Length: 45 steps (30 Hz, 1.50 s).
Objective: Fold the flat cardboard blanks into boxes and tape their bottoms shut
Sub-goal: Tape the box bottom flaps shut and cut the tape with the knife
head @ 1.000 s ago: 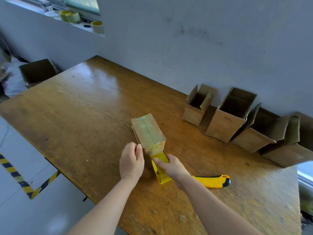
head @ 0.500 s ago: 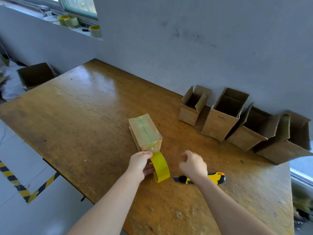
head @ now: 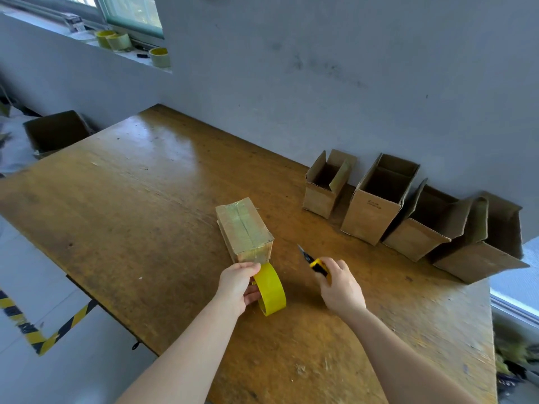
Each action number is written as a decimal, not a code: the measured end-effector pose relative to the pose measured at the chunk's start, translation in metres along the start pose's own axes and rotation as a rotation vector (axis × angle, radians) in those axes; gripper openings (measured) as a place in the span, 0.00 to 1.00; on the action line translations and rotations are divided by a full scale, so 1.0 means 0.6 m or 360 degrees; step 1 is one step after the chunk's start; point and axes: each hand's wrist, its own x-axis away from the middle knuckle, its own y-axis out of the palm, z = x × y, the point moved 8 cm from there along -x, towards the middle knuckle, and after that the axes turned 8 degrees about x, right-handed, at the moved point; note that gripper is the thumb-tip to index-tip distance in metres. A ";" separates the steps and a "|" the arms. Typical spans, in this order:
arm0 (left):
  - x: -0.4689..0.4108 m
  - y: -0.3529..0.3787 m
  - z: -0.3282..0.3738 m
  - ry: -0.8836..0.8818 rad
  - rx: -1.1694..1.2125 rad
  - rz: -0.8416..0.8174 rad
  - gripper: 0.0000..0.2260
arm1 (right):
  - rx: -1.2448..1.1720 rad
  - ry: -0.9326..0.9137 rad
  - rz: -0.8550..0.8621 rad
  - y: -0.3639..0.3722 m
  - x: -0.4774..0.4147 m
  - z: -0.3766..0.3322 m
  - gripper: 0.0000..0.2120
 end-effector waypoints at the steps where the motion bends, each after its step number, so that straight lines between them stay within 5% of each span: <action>1: 0.001 0.000 -0.001 0.0016 0.0009 0.0001 0.08 | -0.0107 -0.0093 0.0061 -0.008 -0.003 -0.018 0.15; 8: 0.003 -0.007 0.001 0.0084 -0.0027 0.0072 0.10 | 0.0368 -0.0653 0.0147 -0.026 0.003 -0.141 0.23; 33: -0.003 -0.017 0.016 0.0011 -0.0278 -0.0019 0.18 | 0.1378 -0.0722 -0.0142 0.015 -0.048 -0.229 0.24; 40: -0.008 -0.025 0.021 0.0012 -0.0404 -0.0048 0.08 | 0.0925 -0.0457 -0.0215 0.032 -0.042 -0.134 0.22; 45: -0.011 -0.029 0.025 -0.0002 -0.0528 -0.0031 0.10 | 0.0851 -0.0303 -0.0270 0.075 -0.008 -0.046 0.20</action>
